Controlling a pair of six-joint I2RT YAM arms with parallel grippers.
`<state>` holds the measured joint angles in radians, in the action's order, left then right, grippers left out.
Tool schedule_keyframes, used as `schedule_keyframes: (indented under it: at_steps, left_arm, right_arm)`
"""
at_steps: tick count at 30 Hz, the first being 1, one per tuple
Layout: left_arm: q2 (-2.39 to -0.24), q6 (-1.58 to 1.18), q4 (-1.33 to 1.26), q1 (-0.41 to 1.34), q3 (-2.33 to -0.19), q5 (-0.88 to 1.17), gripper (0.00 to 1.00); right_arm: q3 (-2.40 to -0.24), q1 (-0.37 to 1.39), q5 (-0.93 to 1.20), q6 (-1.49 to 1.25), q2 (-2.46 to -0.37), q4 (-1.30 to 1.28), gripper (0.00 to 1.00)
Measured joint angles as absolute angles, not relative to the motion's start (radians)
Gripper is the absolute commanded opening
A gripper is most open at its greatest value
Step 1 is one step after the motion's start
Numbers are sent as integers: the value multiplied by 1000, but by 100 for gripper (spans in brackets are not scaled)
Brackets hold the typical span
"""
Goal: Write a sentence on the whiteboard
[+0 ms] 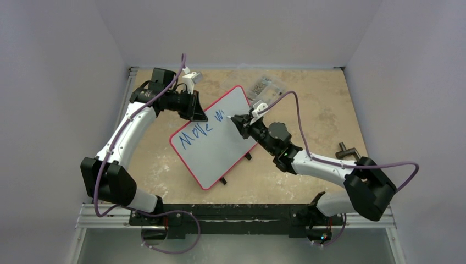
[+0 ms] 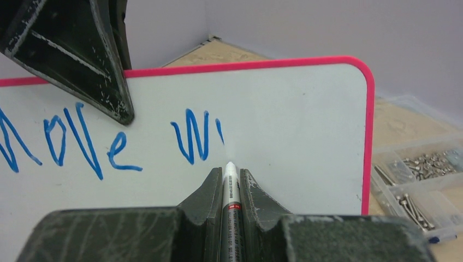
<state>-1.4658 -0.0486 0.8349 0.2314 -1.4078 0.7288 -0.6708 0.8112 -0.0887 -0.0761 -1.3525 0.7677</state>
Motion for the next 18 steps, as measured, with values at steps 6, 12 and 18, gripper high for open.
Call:
schedule_keyframes:
  at_steps: [6, 12, 18]
  left_arm:
    - [-1466, -49, 835, 231, -1408, 729, 0]
    - [-1466, -49, 835, 231, -1408, 729, 0]
    - [-1466, -49, 835, 231, -1408, 729, 0]
  right_arm:
    - [-644, 811, -96, -77, -1315, 746, 0]
    - [-690, 811, -95, -75, -1301, 725, 0]
    - [-764, 811, -94, -70, -1324, 733, 0]
